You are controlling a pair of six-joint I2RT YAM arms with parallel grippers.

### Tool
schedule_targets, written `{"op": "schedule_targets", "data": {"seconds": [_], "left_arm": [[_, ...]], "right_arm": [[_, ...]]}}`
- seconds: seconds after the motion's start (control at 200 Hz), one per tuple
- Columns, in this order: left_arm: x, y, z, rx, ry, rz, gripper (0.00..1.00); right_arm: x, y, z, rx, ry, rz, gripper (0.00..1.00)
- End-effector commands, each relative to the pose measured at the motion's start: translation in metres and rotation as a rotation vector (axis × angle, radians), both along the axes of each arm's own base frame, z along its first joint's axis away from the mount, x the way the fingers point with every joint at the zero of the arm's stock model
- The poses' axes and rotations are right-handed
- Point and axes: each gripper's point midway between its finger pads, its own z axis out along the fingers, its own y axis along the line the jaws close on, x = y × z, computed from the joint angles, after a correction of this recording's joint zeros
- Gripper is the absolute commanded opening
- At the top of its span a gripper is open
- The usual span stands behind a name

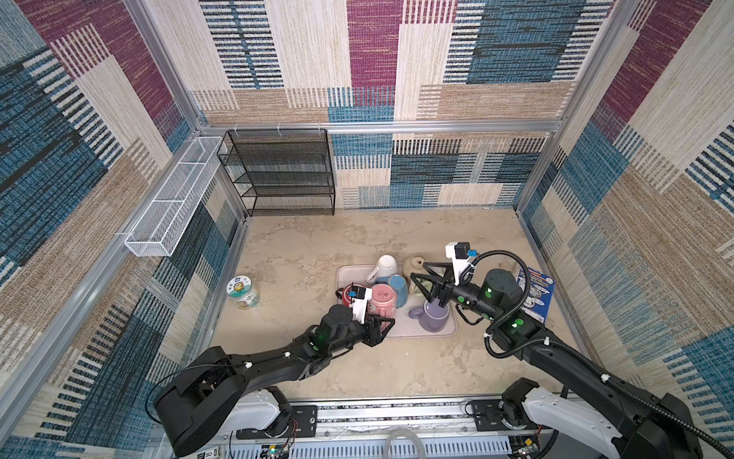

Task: Turn the mug right side up
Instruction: Place the mug on the tray.

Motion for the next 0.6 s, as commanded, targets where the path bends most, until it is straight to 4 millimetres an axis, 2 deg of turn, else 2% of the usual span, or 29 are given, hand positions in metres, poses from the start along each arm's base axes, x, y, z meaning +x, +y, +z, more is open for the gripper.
{"op": "schedule_targets", "data": {"seconds": [0.0, 0.2, 0.285, 0.596], "left_arm": [[-0.003, 0.011, -0.021, 0.130, 0.031, 0.008, 0.52], [0.000, 0.016, -0.033, 0.204, 0.099, 0.042, 0.52], [0.002, 0.016, -0.031, 0.242, 0.120, 0.061, 0.52], [0.012, 0.032, -0.033, 0.531, 0.201, 0.221, 0.54]], "right_arm": [[0.005, -0.005, -0.019, -0.040, 0.101, -0.045, 0.72], [0.006, -0.008, -0.025, -0.047, 0.136, -0.070, 0.72], [0.008, -0.009, -0.024, -0.044, 0.146, -0.080, 0.72], [0.016, -0.025, -0.029, -0.029, 0.202, -0.201, 0.71]]}}
